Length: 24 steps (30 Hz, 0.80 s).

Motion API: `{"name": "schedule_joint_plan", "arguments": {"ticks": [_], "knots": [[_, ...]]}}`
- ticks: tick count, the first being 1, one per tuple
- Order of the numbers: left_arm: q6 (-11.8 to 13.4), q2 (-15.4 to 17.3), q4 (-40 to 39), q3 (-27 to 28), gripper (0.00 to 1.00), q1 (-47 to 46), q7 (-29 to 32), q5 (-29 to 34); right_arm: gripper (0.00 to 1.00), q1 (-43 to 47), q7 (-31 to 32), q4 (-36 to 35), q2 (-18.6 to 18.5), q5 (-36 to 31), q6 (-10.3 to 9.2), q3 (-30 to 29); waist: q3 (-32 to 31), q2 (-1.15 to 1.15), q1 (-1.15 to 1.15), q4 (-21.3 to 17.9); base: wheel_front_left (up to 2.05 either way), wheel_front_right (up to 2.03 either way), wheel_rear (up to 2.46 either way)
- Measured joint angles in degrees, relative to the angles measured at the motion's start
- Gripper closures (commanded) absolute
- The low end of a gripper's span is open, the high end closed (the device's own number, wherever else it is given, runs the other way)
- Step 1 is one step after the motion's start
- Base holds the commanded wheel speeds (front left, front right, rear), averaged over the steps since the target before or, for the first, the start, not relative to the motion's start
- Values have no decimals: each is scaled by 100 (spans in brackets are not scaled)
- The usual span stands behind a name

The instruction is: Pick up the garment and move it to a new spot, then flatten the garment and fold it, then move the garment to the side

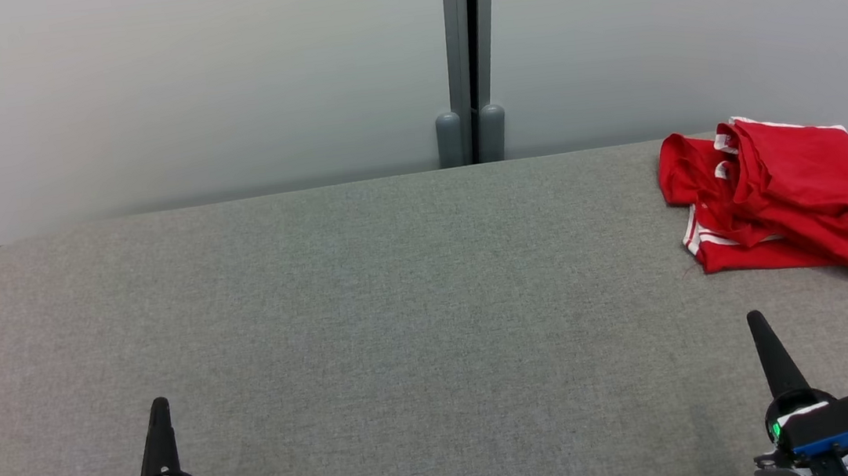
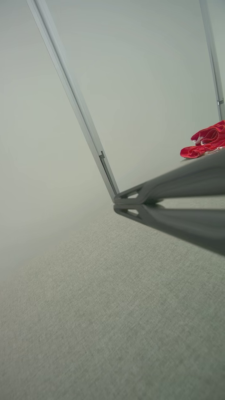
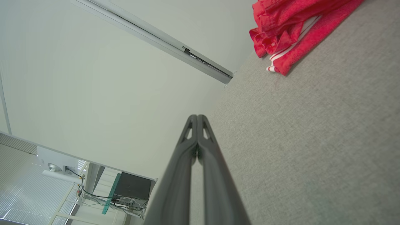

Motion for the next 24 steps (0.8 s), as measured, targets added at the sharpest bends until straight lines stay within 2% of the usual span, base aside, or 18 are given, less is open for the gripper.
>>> {"name": "schedule_joint_plan", "arguments": {"ticks": [24], "knots": [[-148,-69,63,156,100,-241,275,-1254,100,-179,240,65,-5,1330,0,-71,36,0,0,9,0,0,0]]}}
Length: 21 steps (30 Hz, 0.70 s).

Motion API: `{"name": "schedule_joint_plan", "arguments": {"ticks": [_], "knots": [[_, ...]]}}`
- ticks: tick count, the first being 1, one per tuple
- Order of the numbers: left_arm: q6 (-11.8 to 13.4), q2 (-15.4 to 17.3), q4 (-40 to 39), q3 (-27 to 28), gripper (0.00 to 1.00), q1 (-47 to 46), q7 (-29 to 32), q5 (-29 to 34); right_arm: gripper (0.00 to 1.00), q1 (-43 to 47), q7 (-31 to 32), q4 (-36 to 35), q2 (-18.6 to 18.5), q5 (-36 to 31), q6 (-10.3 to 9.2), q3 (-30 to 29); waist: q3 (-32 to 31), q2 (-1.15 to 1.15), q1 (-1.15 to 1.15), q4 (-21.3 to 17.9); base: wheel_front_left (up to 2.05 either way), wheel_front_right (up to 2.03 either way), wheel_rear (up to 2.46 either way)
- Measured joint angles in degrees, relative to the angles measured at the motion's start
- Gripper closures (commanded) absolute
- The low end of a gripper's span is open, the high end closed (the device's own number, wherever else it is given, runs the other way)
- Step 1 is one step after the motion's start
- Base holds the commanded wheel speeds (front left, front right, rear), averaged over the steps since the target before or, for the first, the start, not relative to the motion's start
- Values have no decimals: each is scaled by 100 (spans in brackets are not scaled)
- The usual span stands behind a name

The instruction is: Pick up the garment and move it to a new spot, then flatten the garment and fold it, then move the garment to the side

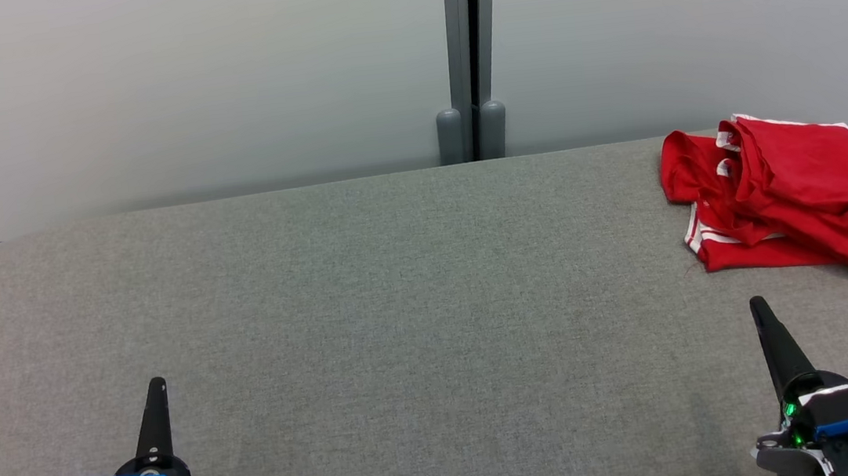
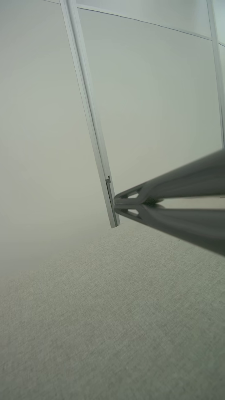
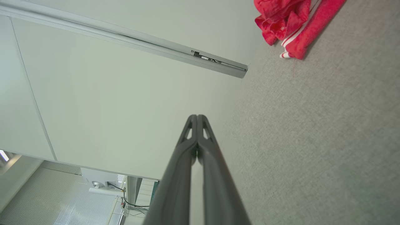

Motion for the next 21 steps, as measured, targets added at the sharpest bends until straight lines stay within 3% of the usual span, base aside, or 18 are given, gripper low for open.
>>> {"name": "schedule_joint_plan", "arguments": {"ticks": [21], "knots": [[-96,-41,57,100,100,-202,183,-916,100,-99,155,38,-4,966,0,-44,31,-1,-1,8,0,0,0]]}}
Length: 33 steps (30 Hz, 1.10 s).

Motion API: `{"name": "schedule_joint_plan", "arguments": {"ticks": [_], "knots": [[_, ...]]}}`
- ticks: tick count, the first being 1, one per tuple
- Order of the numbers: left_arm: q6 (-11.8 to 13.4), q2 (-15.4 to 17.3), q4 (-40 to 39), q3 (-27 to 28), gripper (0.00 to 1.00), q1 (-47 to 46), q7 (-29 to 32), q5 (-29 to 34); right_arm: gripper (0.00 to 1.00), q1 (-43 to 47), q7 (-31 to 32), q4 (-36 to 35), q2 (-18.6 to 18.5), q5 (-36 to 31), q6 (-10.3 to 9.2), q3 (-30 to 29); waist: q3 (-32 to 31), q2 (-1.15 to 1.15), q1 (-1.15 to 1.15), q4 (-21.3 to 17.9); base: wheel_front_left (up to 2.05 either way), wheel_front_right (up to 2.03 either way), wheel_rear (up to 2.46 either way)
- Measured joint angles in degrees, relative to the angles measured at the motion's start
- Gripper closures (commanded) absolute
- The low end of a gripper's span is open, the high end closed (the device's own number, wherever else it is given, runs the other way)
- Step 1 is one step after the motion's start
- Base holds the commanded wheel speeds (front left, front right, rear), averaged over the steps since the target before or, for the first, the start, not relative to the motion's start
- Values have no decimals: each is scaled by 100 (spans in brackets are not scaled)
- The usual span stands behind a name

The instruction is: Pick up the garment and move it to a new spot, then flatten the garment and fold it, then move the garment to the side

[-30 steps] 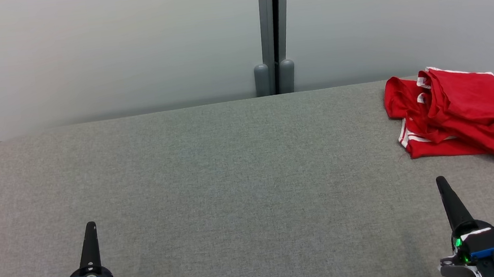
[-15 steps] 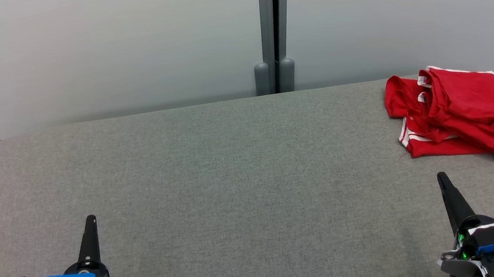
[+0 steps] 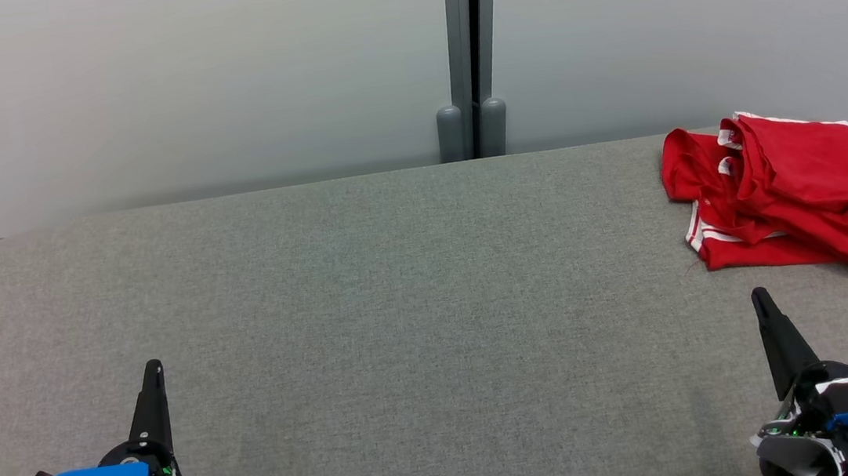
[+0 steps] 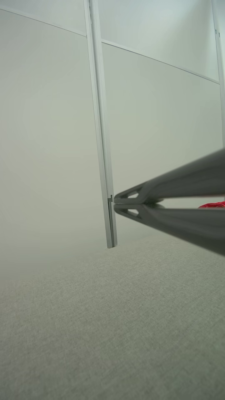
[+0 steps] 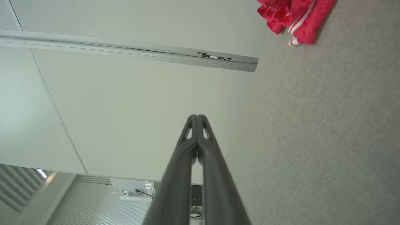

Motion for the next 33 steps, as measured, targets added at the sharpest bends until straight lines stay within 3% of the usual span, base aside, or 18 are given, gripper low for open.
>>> {"name": "schedule_joint_plan", "arguments": {"ticks": [16,33], "knots": [[-67,-26,37,77,100,-112,125,-597,100,-52,102,22,-4,635,0,-35,23,0,0,6,0,0,0],[-80,-29,38,78,100,-112,125,-597,100,-53,102,25,-4,646,0,-36,23,0,0,6,0,0,0]]}}
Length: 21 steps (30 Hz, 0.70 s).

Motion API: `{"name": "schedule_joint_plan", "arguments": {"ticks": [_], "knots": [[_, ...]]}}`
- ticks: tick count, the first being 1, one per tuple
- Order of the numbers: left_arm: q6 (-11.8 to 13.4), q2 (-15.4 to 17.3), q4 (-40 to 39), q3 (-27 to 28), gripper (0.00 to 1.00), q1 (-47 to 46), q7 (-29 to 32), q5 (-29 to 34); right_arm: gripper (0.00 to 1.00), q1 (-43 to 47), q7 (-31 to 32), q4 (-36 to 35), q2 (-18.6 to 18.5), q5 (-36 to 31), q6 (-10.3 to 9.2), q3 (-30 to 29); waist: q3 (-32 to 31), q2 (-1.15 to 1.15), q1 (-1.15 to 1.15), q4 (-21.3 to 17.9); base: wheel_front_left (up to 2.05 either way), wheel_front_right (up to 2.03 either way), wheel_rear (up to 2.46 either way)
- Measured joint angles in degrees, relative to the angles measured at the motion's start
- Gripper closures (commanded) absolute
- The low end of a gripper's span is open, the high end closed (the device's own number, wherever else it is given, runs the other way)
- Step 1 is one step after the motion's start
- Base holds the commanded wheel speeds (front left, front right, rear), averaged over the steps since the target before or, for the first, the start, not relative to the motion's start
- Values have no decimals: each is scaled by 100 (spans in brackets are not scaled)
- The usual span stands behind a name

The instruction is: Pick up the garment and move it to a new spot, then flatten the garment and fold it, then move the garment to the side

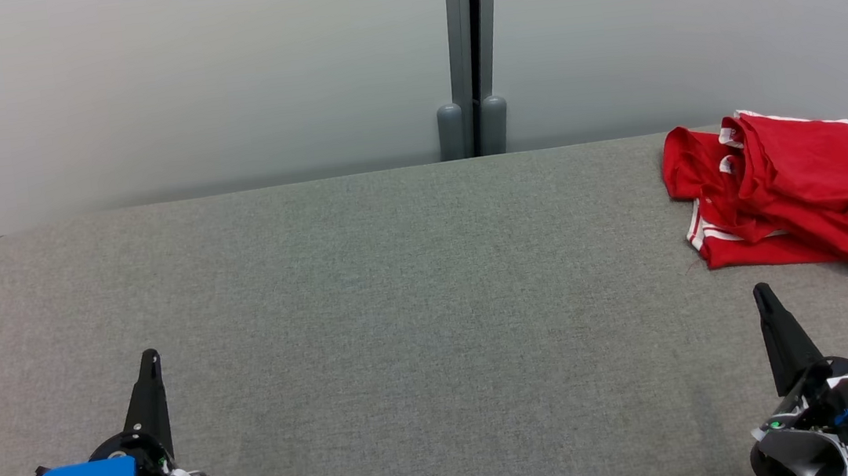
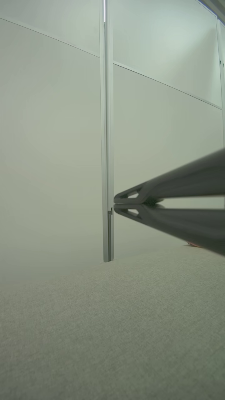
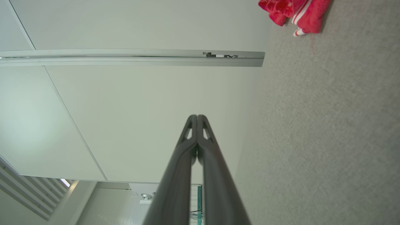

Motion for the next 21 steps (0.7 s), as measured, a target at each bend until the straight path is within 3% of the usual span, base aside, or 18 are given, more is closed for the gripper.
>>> {"name": "schedule_joint_plan", "arguments": {"ticks": [21], "knots": [[0,0,1,0,100,0,0,0,100,-1,0,0,0,0,0,0,0,1,1,0,0,0,0]]}}
